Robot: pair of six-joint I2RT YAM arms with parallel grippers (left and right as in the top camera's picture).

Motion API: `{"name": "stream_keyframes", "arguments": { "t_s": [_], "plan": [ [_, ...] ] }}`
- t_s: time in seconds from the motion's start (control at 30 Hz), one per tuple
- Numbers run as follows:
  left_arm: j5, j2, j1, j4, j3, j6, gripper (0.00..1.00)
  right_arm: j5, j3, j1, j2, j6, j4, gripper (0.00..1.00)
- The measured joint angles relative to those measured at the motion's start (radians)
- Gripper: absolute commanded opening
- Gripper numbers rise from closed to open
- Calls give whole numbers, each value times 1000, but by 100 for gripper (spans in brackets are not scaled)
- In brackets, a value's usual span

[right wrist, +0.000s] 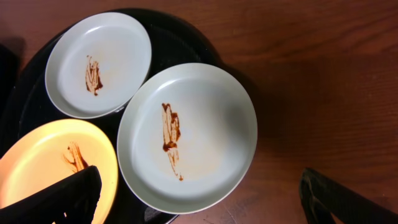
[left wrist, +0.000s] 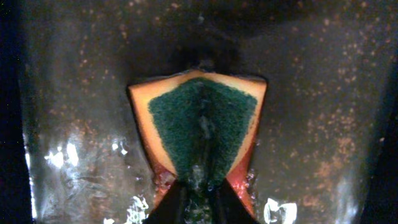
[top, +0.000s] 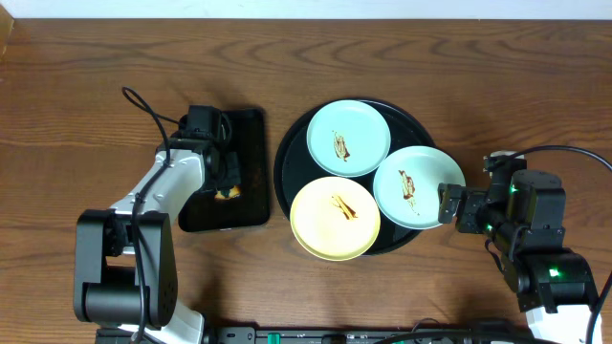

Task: Clean dirty plates on tray and stack at the side
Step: 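Grasp the green-and-yellow sponge with the left gripper and lift it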

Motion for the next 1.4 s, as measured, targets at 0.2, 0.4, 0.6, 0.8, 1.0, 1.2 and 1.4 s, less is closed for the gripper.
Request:
{"name": "stream_keyframes", "arguments": {
  "t_s": [0.2, 0.4, 0.6, 0.8, 1.0, 1.2, 1.4],
  "plan": [
    [0, 0, 0, 0, 0, -3, 8, 0, 0, 0, 0, 0, 0, 99],
    [0, -42, 0, -43, 0, -5, 8, 0, 0, 0, 0, 0, 2, 99],
    [4, -207, 0, -73, 0, -4, 7, 9, 0, 0, 0, 0, 34, 99],
    [4, -284, 0, -76, 0, -4, 7, 20, 0, 0, 0, 0, 45, 99],
    [4, -282, 0, -83, 0, -4, 8, 20, 0, 0, 0, 0, 45, 99],
    [4, -282, 0, -63, 0, -2, 7, 20, 0, 0, 0, 0, 45, 99],
    [59, -283, 0, -33, 0, 49, 7, 20, 0, 0, 0, 0, 45, 99]
  ]
}}
